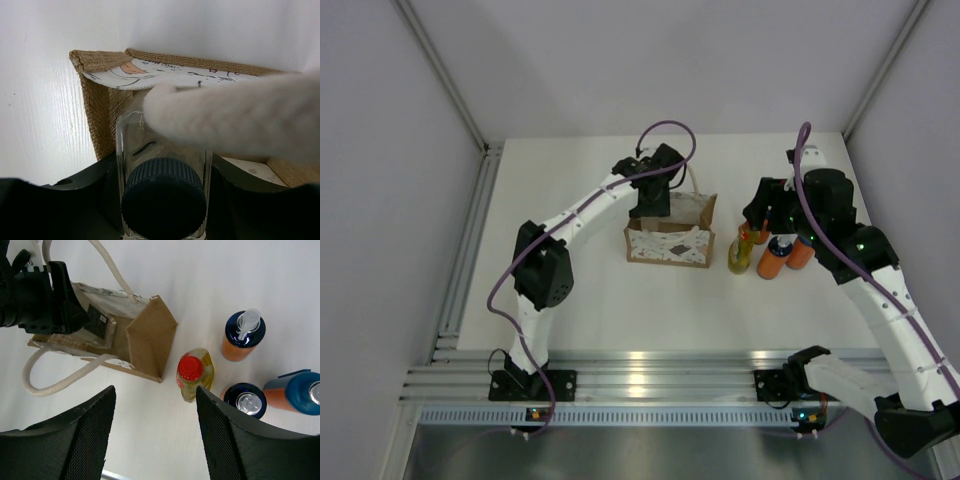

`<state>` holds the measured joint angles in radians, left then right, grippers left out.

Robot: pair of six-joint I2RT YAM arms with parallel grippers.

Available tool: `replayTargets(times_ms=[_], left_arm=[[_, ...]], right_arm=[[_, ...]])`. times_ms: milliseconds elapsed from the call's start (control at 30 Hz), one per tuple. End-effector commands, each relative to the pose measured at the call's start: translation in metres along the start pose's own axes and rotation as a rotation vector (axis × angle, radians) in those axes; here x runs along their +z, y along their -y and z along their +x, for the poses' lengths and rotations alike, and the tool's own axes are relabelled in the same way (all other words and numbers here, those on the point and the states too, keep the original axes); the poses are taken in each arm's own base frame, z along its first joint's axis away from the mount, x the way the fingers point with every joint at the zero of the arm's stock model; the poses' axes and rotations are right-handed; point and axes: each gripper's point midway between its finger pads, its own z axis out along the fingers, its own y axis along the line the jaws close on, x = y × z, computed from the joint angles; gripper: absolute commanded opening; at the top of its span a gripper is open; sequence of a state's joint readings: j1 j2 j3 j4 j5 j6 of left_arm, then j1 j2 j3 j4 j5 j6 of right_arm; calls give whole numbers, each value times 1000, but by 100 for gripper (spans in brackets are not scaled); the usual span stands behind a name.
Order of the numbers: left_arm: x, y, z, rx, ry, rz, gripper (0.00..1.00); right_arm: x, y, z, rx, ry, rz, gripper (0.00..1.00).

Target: Take the personal care products out of the canvas bag

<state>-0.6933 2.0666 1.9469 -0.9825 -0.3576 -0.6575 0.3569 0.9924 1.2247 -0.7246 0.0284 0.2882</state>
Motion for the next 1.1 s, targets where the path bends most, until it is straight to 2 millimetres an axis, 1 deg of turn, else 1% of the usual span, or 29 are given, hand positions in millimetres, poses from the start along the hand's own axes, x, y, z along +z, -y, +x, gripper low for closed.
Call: replayTargets(times_ms=[0,267,367,433,500,533,633,667,733,767,833,867,933,967,1000,1067], left_arm=[[-63,8,-57,-58,175,115,0],[-99,11,-72,-76,223,196,0],[-118,11,-79,-81,250,230,0],[-134,11,-85,-85,273,266,0],[-144,13,-87,-87,280,295,0],[-154,12,-89,-93,293,312,0],[-174,9,-97,-113,327,342,0],[-188,5,-103,-129,355,360,0],[-202,0,-108,-146,387,368,0],[-215,-4,-112,-157,413,379,0],[-231,-9,-119,-178,450,397,0],[-245,-15,-122,-193,482,408,0],[-259,-23,-127,-218,521,413,0],[-265,-30,-131,-239,547,398,0],[-277,-38,-133,-258,577,400,0],[-287,-54,-138,-297,627,360,0]], right_arm=[[-3,1,-14,-8,43,-1,63],[-3,2,-15,-14,46,6,63],[-3,3,-15,-13,46,8,63],[-3,3,-14,-15,45,8,63],[-2,3,-14,-13,44,11,63],[-3,3,-15,-13,46,11,63],[-3,3,-15,-14,47,11,63],[-2,3,-15,-15,46,12,63],[-2,3,-15,-15,45,13,63],[-2,3,-15,-14,44,12,63],[-1,3,-15,-13,43,13,63],[-1,3,-16,-12,45,13,63],[-1,3,-16,-12,44,11,63],[-1,2,-17,-12,47,11,63],[0,2,-17,-9,44,10,63],[-1,1,-19,-9,50,8,63]])
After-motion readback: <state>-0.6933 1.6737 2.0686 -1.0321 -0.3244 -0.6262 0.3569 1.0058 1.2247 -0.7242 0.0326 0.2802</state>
